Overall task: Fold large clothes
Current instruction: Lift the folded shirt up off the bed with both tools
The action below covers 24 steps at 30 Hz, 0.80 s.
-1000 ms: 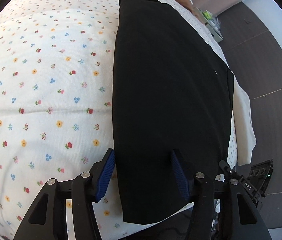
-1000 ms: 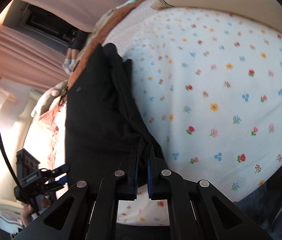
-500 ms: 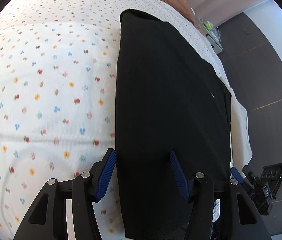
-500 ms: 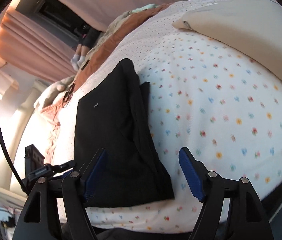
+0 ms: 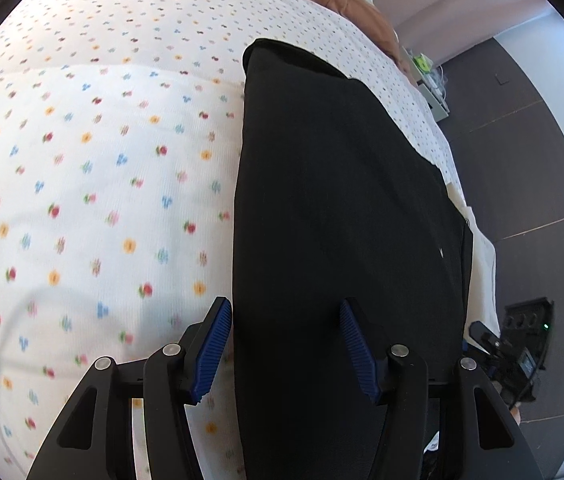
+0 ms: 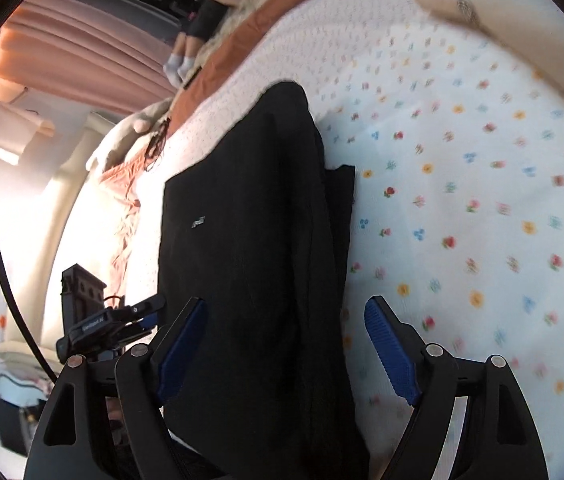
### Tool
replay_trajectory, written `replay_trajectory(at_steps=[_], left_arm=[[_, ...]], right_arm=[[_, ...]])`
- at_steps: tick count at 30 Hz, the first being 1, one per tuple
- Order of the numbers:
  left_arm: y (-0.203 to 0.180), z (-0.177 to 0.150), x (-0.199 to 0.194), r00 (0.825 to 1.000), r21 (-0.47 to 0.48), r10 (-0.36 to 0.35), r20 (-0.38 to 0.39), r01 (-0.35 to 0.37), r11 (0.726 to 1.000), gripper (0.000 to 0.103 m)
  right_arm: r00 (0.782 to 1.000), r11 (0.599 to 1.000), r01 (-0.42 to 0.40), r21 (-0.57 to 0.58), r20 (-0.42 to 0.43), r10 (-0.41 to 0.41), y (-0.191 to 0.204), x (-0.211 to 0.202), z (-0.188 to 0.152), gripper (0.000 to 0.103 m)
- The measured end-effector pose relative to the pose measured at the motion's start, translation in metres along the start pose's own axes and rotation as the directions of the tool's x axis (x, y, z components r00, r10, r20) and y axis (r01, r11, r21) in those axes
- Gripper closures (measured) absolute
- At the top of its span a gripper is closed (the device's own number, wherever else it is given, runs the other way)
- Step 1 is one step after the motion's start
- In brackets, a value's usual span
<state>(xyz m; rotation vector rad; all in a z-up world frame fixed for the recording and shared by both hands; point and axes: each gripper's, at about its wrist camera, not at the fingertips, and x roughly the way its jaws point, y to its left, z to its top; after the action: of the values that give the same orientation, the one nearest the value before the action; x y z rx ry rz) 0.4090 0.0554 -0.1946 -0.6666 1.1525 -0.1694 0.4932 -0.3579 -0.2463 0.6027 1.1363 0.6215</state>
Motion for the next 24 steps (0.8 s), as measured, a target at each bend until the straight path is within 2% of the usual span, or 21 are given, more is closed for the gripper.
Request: replay_trajectory(at_steps=[5, 9, 12, 18, 20, 22, 24], left_arm=[[0.006, 0.022, 0.008, 1.0, -0.014, -0.016, 0.0, 0.016, 1.0, 0.045], [0.006, 0.037, 0.014, 1.0, -0.006, -0.019, 0.01, 0.019, 1.0, 0.045], [0.006, 0.051, 0.021, 1.0, -0.017, -0.027, 0.012, 0.027, 0.999, 0.045], [0.008, 0.071, 0.035, 1.0, -0.053, -0.03, 0.009, 0.031, 0.998, 0.045], [0.01, 0.076, 0.039, 0.999, -0.072, -0.038, 0.007, 0.039, 0.997, 0.045], [0.009, 0.076, 0.039, 0.999, -0.087, -0.042, 0.008, 0.042, 0.995, 0.052], [0.004, 0.074, 0.037, 0.999, -0.083, -0.04, 0.018, 0.041, 0.996, 0.059]], right_arm=[[0.997, 0.998, -0.035, 0.047, -0.067, 0.038, -0.017, 0.028, 0.02, 0.022], [0.987, 0.988, -0.115, 0.107, -0.1, 0.126, -0.025, 0.044, 0.029, 0.022], [0.978, 0.981, -0.157, 0.111, -0.124, 0.17, -0.023, 0.053, 0.035, 0.022], [0.972, 0.981, -0.159, 0.114, -0.156, 0.176, -0.012, 0.075, 0.045, 0.024], [0.973, 0.983, -0.146, 0.113, -0.161, 0.163, -0.009, 0.081, 0.053, 0.031], [0.973, 0.982, -0.141, 0.129, -0.163, 0.161, -0.012, 0.083, 0.057, 0.038], [0.974, 0.981, -0.136, 0.141, -0.162, 0.158, -0.013, 0.084, 0.058, 0.054]])
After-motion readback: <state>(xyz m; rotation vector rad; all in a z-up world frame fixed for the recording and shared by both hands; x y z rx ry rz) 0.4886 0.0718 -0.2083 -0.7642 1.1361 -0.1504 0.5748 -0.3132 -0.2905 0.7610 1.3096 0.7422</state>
